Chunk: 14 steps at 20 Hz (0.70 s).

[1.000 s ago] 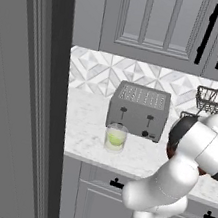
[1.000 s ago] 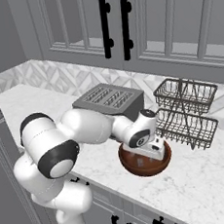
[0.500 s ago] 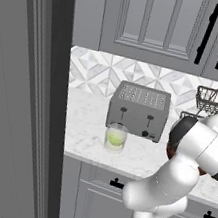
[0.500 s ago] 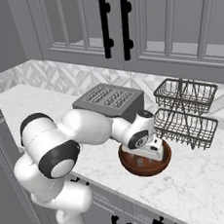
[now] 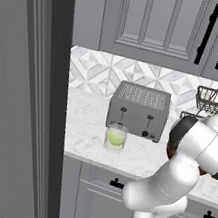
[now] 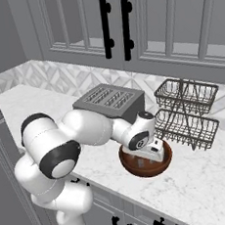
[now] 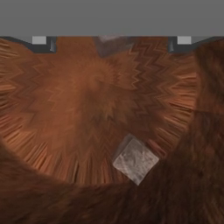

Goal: Grab a lemon wedge from the fridge and one ice cube from the ice bowl, and put them in the glass of lemonade.

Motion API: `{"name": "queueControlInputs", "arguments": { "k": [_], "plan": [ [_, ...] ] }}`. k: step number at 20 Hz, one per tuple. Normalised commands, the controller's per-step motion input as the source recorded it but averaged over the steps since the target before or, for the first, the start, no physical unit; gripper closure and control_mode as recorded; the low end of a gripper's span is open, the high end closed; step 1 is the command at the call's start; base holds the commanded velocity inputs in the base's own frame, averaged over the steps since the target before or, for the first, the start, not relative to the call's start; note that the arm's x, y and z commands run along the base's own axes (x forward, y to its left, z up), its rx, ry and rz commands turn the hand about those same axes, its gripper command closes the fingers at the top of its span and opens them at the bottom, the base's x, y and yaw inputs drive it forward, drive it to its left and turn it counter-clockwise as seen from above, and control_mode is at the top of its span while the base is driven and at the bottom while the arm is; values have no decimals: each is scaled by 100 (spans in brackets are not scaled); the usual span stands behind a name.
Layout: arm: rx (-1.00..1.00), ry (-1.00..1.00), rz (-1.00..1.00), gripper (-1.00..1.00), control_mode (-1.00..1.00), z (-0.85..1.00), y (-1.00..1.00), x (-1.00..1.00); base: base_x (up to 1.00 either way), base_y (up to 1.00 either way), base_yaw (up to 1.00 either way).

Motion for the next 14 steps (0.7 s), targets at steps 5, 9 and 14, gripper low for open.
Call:
{"name": "queueControlInputs", "arguments": {
  "k": [5,9,14],
  "plan": [
    [0,0,0,-100,-100,0,0,-9,0,0,0],
    [0,0,0,-100,-100,-13,0,0,0,0,0],
    [-1,0,0,-100,-100,-24,0,0,0,0,0]
  ]
}}
